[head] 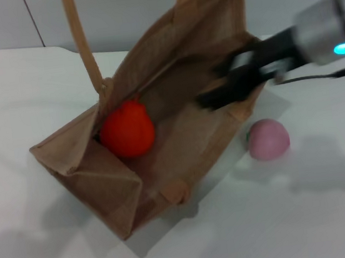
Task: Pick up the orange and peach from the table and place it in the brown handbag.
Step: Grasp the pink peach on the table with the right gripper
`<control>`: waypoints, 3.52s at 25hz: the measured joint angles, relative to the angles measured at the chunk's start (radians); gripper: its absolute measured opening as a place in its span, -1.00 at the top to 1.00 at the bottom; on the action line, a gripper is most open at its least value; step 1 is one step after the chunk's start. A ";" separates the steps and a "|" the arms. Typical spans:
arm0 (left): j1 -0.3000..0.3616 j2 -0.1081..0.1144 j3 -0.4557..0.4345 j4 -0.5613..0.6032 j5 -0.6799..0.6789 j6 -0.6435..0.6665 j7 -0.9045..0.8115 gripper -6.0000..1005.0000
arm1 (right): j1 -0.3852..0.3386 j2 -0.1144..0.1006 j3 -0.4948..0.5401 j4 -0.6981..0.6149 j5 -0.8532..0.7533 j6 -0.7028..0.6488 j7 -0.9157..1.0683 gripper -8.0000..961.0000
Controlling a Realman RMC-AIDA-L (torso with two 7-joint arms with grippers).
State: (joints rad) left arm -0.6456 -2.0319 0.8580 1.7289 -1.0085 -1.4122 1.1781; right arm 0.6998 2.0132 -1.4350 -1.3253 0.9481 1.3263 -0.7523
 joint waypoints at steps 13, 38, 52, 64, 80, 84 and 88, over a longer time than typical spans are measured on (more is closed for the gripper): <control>0.070 0.000 -0.048 0.030 0.036 0.003 0.000 0.79 | -0.043 0.005 0.024 0.054 -0.242 0.020 0.076 -0.57; 0.069 -0.001 -0.048 0.035 0.039 0.007 -0.003 0.79 | 0.091 0.002 0.007 0.321 -0.289 -0.006 0.095 -0.77; 0.063 -0.001 -0.042 0.029 0.039 0.008 -0.005 0.79 | 0.134 0.005 0.002 0.445 -0.278 -0.058 0.093 -0.74; 0.055 -0.001 -0.038 0.014 0.041 0.012 -0.002 0.79 | 0.179 0.006 0.003 0.531 -0.277 -0.088 0.096 -0.66; 0.056 -0.001 -0.039 0.014 0.053 0.012 -0.005 0.79 | 0.185 0.004 0.019 0.526 -0.275 -0.074 0.100 -0.42; 0.057 -0.001 -0.039 0.014 0.053 0.012 -0.005 0.79 | 0.185 0.004 0.019 0.522 -0.275 -0.073 0.100 -0.35; 0.058 -0.001 -0.039 0.014 0.053 0.012 -0.005 0.79 | 0.185 0.004 0.019 0.521 -0.275 -0.073 0.100 -0.27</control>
State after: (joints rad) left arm -0.5877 -2.0325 0.8191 1.7430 -0.9556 -1.4005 1.1734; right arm 0.8851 2.0171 -1.4157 -0.8038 0.6734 1.2533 -0.6518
